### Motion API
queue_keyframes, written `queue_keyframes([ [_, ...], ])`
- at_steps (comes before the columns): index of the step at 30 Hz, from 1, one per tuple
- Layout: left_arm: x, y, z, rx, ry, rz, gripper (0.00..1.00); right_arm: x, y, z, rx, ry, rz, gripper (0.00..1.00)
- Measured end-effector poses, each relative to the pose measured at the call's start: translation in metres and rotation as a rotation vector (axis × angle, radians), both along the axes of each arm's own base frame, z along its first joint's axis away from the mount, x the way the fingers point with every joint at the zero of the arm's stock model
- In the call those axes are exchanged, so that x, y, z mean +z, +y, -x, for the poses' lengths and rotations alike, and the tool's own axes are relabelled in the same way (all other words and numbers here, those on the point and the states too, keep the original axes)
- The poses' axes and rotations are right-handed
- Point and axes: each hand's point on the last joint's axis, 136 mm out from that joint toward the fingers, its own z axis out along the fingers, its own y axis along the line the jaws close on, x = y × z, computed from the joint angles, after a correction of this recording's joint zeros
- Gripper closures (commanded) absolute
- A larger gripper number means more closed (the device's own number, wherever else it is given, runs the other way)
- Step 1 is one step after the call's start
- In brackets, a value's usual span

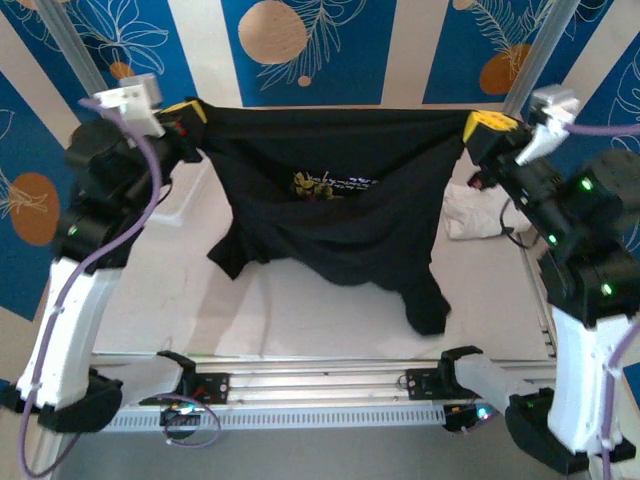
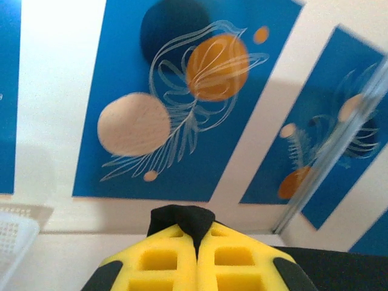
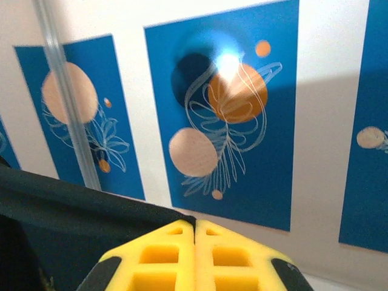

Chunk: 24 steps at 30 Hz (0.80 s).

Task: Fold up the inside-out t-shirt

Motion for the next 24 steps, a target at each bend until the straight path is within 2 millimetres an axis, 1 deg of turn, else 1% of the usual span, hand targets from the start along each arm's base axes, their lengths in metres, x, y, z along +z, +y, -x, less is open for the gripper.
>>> queue_keyframes([
  [2, -0.018, -0.006, -0.035, 0.040, 0.048, -0.041, 1.00, -0.016, 0.002, -0.040, -0.028, 0.051, 0.018, 1.00],
  [4, -0.039, -0.014, -0.075, 0.085, 0.098, -0.090, 1.00, -0.031, 0.002, -0.080, -0.057, 0.090, 0.032, 1.00],
  [7, -0.057, -0.022, -0.132, 0.142, 0.135, -0.146, 1.00, -0.061, 0.000, -0.149, -0.101, 0.163, 0.045, 1.00],
  [8, -0.058, -0.024, -0.151, 0.159, 0.136, -0.157, 1.00, -0.069, 0.000, -0.171, -0.109, 0.183, 0.047, 1.00],
  [10, -0.051, -0.024, -0.185, 0.189, 0.114, -0.164, 1.00, -0.076, 0.001, -0.212, -0.118, 0.203, 0.045, 1.00],
  [12, -0.034, -0.022, -0.208, 0.210, 0.063, -0.156, 1.00, -0.072, 0.004, -0.244, -0.118, 0.191, 0.039, 1.00],
  [13, -0.024, -0.019, -0.213, 0.219, 0.033, -0.150, 1.00, -0.067, 0.006, -0.255, -0.117, 0.177, 0.032, 1.00],
  [14, -0.012, -0.016, -0.213, 0.226, 0.002, -0.143, 1.00, -0.058, 0.007, -0.262, -0.114, 0.157, 0.026, 1.00],
  [15, -0.003, -0.012, -0.210, 0.231, -0.022, -0.140, 1.00, -0.050, 0.008, -0.264, -0.111, 0.139, 0.018, 1.00],
  [16, 0.008, -0.009, -0.203, 0.234, -0.045, -0.137, 1.00, -0.040, 0.010, -0.262, -0.105, 0.117, 0.009, 1.00],
  [18, 0.035, -0.003, -0.181, 0.232, -0.102, -0.120, 1.00, -0.017, 0.013, -0.250, -0.085, 0.070, -0.008, 1.00],
  [19, 0.048, 0.000, -0.166, 0.227, -0.126, -0.113, 1.00, -0.003, 0.015, -0.241, -0.074, 0.037, -0.017, 1.00],
  [20, 0.062, 0.004, -0.147, 0.218, -0.156, -0.105, 1.00, 0.011, 0.016, -0.229, -0.062, 0.005, -0.025, 1.00],
  [21, 0.075, 0.007, -0.131, 0.211, -0.185, -0.100, 1.00, 0.021, 0.018, -0.219, -0.050, -0.017, -0.029, 1.00],
  [23, 0.098, 0.015, -0.091, 0.191, -0.240, -0.083, 1.00, 0.040, 0.024, -0.193, -0.021, -0.062, -0.034, 1.00],
  [24, 0.105, 0.018, -0.074, 0.182, -0.261, -0.076, 1.00, 0.045, 0.025, -0.183, -0.014, -0.073, -0.035, 1.00],
])
